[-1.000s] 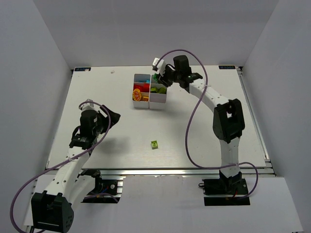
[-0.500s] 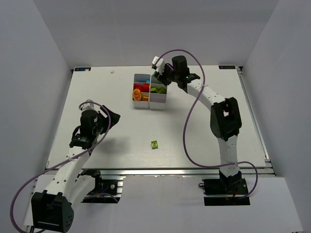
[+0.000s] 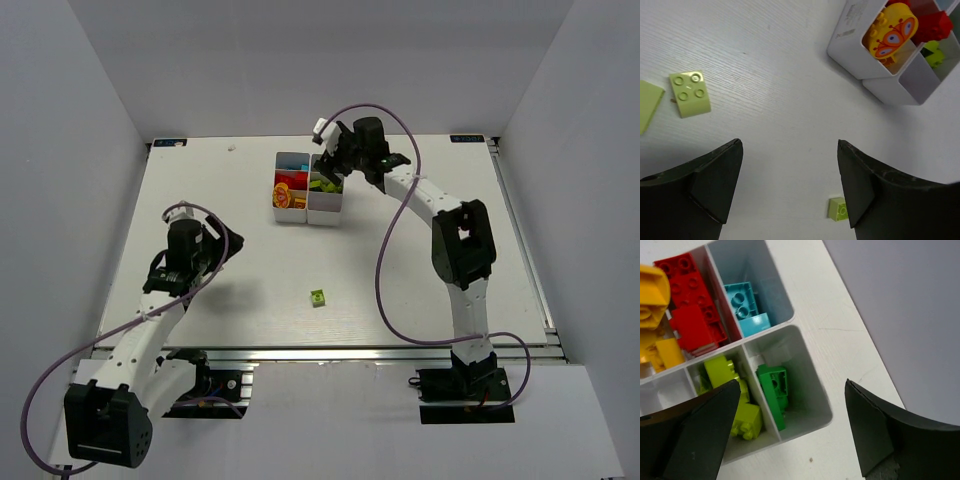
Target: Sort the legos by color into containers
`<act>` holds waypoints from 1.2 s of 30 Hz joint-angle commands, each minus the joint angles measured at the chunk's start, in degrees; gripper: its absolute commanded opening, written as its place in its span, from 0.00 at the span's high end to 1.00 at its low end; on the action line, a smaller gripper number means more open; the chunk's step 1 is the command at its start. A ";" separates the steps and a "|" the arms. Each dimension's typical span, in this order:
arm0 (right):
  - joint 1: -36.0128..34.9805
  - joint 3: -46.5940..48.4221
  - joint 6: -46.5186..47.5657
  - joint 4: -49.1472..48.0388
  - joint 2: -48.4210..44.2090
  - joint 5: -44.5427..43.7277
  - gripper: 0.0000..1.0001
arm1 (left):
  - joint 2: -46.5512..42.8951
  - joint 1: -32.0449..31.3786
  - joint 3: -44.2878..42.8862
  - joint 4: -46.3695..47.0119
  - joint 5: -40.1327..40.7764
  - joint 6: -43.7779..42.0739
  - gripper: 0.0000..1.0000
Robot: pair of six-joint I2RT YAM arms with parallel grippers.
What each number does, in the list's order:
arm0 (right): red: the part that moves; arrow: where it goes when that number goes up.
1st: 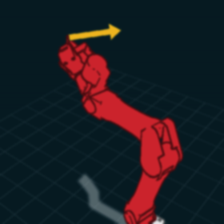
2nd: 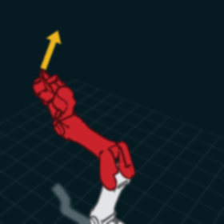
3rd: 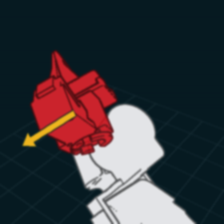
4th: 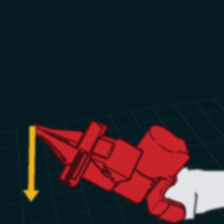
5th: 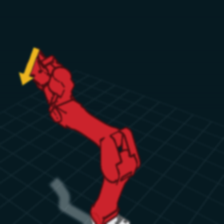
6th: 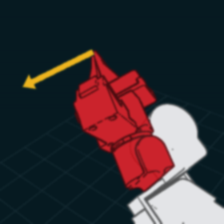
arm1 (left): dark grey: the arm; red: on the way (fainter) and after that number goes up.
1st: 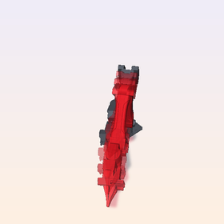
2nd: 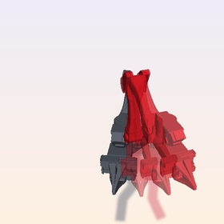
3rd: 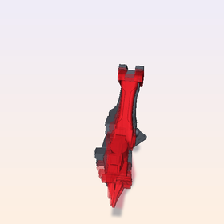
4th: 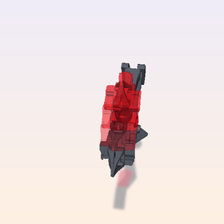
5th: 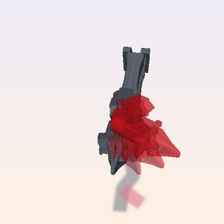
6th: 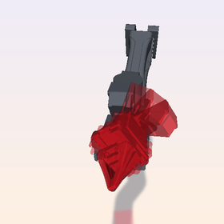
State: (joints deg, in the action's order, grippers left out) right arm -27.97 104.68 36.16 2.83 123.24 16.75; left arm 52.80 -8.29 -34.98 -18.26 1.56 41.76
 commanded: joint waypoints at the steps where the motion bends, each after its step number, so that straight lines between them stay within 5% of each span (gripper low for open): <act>1: 0.28 -2.02 1.71 0.06 -6.69 3.01 0.10 | 1.78 0.30 -4.39 -6.07 6.24 -2.64 0.15; 5: 1.07 -5.19 8.12 9.79 -12.40 15.99 0.11 | 4.77 1.17 -7.20 -11.35 9.68 -2.56 0.42; 7: 1.07 -6.85 9.71 16.14 -15.04 22.61 0.24 | 7.49 2.14 -7.99 -14.51 11.17 -1.95 0.72; 8: 1.07 -7.64 9.63 17.37 -15.74 24.36 0.32 | 8.54 2.32 -8.43 -15.48 12.23 -1.68 0.75; 9: 1.16 -8.35 9.11 18.60 -17.23 26.47 0.49 | 9.77 2.49 -9.22 -17.14 12.67 -1.51 0.75; 12: 1.16 -12.30 5.59 18.09 -19.69 27.98 0.64 | 14.43 2.58 -10.28 -18.04 13.90 -1.07 0.60; 14: 1.07 -15.55 3.66 16.25 -20.84 27.46 0.59 | 18.03 2.67 -10.46 -17.34 14.52 -0.80 0.36; 17: 1.07 -17.75 3.30 15.28 -22.78 27.02 0.47 | 22.33 2.67 -11.25 -15.24 14.52 -1.24 0.29; 31: 1.34 -18.46 -0.56 12.81 -24.01 26.75 0.41 | 37.20 3.46 -16.08 -7.84 17.51 -4.58 0.28; 36: 1.60 -19.69 -2.06 12.20 -24.98 26.31 0.41 | 39.40 4.08 -16.52 -6.61 18.21 -5.28 0.37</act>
State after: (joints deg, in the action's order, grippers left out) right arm -26.92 85.97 35.81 17.21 101.51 42.19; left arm 92.29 -4.82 -50.02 -26.85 18.26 37.45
